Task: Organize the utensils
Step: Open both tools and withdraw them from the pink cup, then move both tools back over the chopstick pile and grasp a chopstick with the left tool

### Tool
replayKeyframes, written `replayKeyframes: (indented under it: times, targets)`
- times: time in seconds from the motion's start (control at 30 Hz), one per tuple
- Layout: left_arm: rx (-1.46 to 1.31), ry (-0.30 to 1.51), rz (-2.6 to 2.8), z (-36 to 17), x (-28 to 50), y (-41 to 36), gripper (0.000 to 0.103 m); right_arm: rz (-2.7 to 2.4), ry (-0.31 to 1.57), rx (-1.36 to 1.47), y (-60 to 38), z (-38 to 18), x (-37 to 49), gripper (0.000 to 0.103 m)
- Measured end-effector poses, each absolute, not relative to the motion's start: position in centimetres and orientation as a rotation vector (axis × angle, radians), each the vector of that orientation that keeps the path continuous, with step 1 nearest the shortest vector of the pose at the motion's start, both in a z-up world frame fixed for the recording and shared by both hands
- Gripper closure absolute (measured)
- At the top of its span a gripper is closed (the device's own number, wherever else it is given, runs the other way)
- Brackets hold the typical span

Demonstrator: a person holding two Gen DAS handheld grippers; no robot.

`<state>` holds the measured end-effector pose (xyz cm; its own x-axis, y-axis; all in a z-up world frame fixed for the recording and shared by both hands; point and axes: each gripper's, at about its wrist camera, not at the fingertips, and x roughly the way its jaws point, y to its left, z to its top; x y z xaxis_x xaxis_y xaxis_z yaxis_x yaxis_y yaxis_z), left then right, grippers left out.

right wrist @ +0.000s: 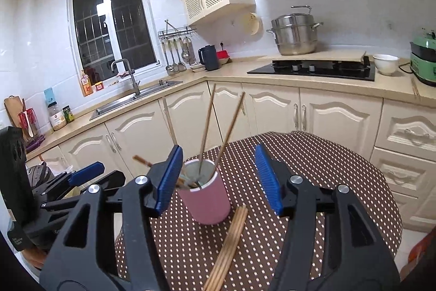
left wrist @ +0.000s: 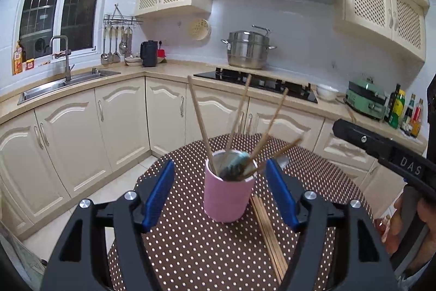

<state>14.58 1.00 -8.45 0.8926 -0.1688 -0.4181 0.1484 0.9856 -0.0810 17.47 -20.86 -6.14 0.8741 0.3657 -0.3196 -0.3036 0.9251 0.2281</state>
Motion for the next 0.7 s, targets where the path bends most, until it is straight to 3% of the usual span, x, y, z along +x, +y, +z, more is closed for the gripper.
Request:
replayKeyframes:
  times: [0.3,0.7]
  targets:
    - [-0.050,0.635,-0.284,-11.6,14.2,-0.6,0.035,0.297,0.462,0.216,-24.1,-10.0,16.2,0.045]
    - [-0.008,0.935,-0.341,-19.5,16.7,-3.9,0.034,0.276,0.651,0.269,-25.4,-17.8,15.9,0.043]
